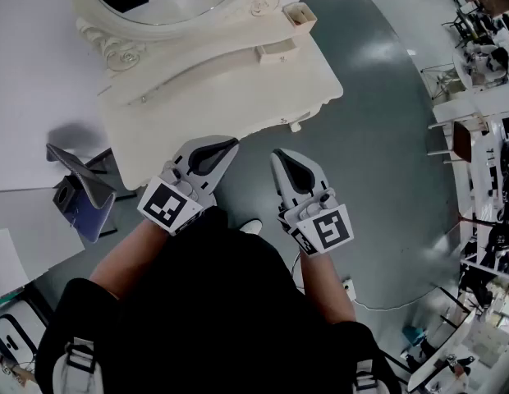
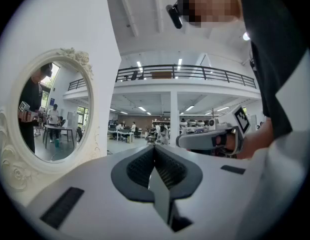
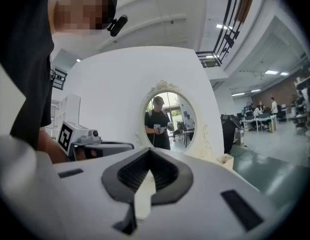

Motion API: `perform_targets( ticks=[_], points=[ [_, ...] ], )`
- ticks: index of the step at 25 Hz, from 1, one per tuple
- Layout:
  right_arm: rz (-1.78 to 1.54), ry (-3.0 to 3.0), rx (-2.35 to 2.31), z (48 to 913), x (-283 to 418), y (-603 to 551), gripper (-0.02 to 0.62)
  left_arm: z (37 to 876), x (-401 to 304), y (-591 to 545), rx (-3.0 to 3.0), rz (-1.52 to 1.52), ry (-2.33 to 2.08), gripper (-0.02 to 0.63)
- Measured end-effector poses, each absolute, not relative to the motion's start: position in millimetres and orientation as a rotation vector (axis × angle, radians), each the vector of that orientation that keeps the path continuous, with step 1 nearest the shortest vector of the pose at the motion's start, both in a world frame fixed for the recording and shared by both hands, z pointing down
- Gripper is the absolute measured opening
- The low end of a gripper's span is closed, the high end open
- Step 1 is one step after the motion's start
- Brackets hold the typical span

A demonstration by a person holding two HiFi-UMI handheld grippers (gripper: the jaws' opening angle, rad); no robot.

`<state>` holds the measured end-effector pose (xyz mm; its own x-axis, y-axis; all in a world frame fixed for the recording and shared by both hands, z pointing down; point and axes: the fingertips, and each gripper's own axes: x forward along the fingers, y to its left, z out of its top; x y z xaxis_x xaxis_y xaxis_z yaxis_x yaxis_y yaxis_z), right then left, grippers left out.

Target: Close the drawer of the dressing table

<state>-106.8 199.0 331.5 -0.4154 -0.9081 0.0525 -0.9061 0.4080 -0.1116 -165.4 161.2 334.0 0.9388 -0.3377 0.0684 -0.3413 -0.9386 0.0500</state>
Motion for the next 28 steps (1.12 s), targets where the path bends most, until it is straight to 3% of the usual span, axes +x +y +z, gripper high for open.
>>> perform_targets(
  ticks=[15, 28],
  points=[
    [-0.208, 2.651, -1.623, 334, -74, 308, 0.002, 343, -134, 285, 3.043, 0.111, -0.561, -0.006],
    [-0.187, 2.625, -1.680, 330, -43, 276, 0.002, 342, -102, 257, 3.069, 0.082, -0.488, -0.006]
  ],
)
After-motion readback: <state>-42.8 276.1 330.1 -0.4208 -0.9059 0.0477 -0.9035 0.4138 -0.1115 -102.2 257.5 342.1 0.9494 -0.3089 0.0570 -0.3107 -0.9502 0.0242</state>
